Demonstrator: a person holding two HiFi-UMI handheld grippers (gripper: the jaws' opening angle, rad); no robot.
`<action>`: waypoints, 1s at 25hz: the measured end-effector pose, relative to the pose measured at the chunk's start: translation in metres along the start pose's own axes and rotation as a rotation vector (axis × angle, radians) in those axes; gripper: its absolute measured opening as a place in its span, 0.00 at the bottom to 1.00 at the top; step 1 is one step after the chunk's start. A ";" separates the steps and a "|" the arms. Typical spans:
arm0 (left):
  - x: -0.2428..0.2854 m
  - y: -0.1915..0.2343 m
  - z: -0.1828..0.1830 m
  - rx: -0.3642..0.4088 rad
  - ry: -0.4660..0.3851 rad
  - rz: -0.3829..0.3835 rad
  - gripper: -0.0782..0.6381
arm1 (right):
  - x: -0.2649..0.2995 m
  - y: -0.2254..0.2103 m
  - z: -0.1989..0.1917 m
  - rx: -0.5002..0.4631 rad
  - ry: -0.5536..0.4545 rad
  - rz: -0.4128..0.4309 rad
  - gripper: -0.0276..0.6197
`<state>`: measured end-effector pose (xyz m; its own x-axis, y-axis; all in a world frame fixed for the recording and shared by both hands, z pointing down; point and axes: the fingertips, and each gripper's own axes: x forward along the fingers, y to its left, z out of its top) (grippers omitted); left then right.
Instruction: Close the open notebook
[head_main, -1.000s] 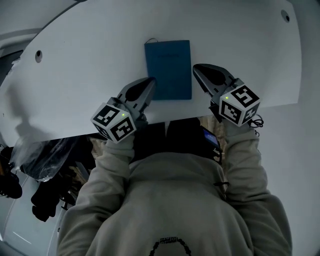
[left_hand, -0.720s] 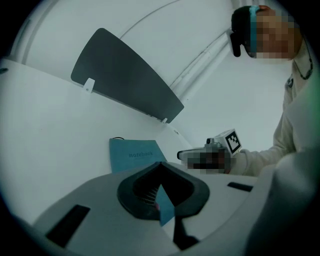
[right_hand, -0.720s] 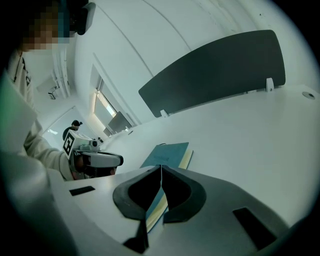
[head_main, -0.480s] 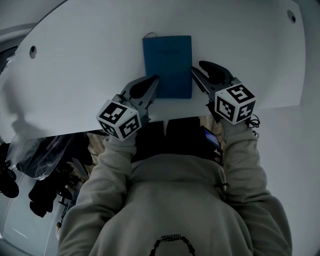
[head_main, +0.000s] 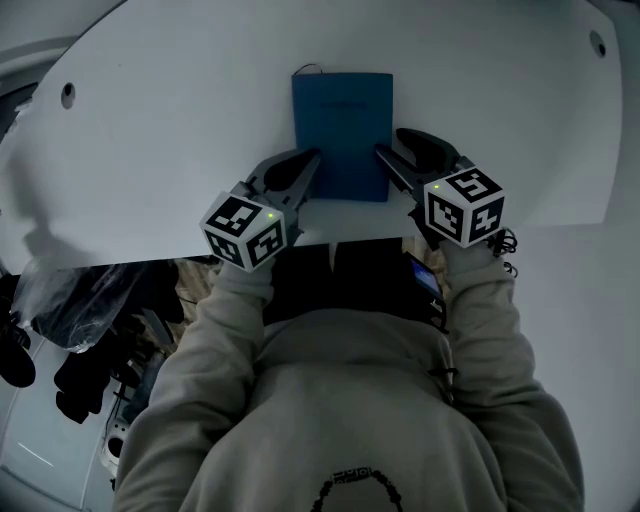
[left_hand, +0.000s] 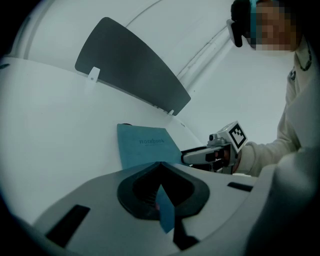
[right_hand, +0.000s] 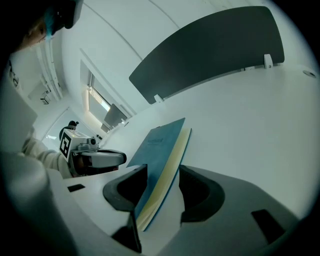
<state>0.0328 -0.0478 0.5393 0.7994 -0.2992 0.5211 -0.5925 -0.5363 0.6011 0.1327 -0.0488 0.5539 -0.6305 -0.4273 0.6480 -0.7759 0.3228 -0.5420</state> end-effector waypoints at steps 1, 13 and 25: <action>0.001 0.002 -0.001 -0.002 0.003 0.006 0.10 | 0.002 0.000 0.000 -0.002 0.004 0.007 0.32; 0.009 0.010 -0.007 -0.002 0.043 0.014 0.10 | 0.015 0.001 -0.001 -0.044 0.048 0.021 0.32; 0.013 0.002 -0.008 0.021 0.048 0.000 0.10 | 0.004 0.008 0.014 -0.040 -0.008 0.033 0.31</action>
<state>0.0407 -0.0463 0.5527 0.7935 -0.2612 0.5497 -0.5897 -0.5532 0.5884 0.1239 -0.0598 0.5443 -0.6558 -0.4221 0.6258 -0.7549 0.3706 -0.5411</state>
